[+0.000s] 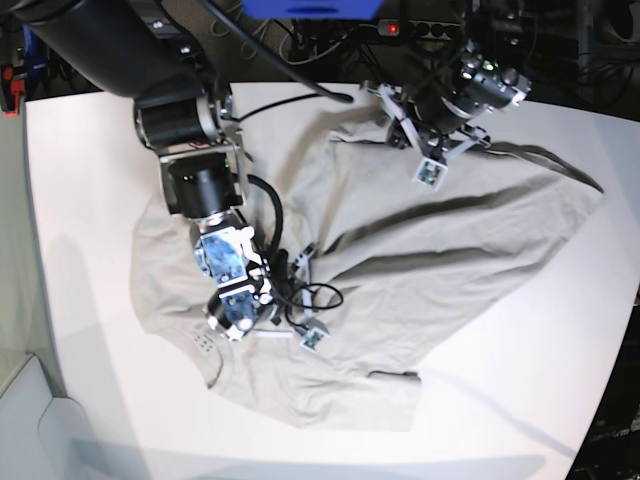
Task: Layout the t-shirt on the table in an organized manner, then fold the t-shirt properly
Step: 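Lower the right gripper onto the shirt body and pinch the fabric, then lift the left gripper with shirt fabric up and away from the right gripper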
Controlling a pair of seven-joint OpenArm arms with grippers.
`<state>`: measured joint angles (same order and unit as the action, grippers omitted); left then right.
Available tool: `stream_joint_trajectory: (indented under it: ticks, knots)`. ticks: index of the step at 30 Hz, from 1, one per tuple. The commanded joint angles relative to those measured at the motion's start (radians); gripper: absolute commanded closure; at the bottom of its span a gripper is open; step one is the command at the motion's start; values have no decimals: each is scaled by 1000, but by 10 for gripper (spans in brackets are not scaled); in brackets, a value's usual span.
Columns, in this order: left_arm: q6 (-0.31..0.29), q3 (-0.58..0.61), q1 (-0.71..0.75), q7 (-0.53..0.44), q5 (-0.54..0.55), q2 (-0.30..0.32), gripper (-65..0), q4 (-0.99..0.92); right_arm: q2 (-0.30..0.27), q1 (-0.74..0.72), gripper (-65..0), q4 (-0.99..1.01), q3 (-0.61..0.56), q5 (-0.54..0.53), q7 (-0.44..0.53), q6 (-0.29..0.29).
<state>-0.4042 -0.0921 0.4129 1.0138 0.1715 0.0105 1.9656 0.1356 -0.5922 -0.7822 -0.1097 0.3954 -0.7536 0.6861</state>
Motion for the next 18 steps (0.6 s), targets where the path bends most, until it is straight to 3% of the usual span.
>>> stream_joint_trajectory:
  ticks: [1,6,12,18]
  knots:
    - [6,4,-4,-16,7,1,-1,18,-1,-1,0,8,-2,30,-40,12]
    - [8,-8,-1,-10,1,-13,-31,18,-1,-1,0,8,-2,30,-40,12]
    - [1,-41,7,-10,7,-10,-223,18,-4,-1,0,7,-3,30,-42,12]
    - [1,-34,-1,-10,7,-34,-231,8,-4,1,0,7,-3,30,-42,12]
